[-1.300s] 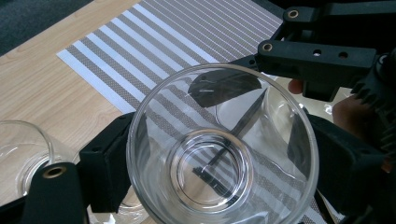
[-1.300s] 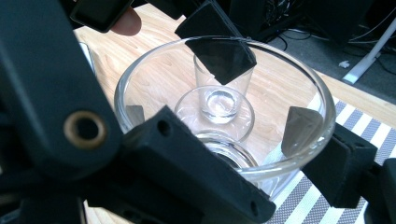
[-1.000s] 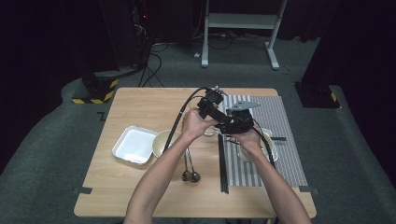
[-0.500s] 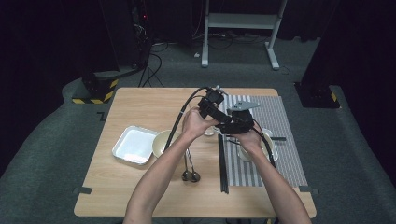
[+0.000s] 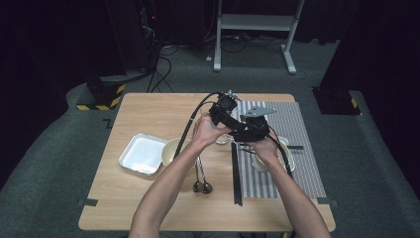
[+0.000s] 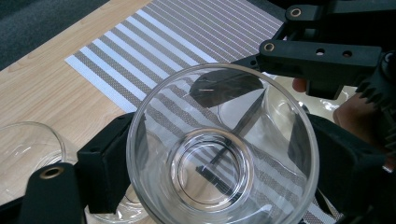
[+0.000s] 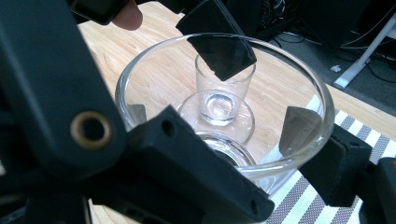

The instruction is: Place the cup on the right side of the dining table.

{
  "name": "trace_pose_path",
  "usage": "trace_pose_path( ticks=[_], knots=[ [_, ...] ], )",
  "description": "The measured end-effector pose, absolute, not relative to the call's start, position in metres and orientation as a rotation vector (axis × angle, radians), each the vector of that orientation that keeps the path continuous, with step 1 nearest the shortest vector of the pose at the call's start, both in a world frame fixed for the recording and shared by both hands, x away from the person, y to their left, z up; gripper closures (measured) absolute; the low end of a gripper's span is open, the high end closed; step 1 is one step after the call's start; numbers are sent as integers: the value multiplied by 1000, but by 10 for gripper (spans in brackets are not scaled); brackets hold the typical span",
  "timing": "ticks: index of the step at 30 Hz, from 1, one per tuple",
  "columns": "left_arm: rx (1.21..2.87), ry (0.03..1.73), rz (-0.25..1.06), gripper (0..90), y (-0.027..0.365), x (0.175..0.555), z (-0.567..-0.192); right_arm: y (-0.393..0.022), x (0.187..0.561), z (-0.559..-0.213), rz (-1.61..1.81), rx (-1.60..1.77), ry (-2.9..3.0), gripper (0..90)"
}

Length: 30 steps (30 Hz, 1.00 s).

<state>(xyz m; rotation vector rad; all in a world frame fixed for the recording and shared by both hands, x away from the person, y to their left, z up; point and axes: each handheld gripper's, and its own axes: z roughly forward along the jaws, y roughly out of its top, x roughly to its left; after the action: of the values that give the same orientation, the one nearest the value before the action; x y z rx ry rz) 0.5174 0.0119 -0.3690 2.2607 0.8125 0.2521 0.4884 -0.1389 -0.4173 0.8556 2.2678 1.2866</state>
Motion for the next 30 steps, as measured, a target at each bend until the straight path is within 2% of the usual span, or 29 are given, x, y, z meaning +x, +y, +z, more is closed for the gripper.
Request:
trace_pose_path(
  ticks=[12, 30],
  knots=[
    [2265, 794, 247, 140, 18, 515, -364, -140, 488, -417, 1276, 859, 2268, 206],
    [2207, 795, 241, 136, 34, 509, -355, -136, 490, -422, 1243, 876, 2281, 206]
  ],
)
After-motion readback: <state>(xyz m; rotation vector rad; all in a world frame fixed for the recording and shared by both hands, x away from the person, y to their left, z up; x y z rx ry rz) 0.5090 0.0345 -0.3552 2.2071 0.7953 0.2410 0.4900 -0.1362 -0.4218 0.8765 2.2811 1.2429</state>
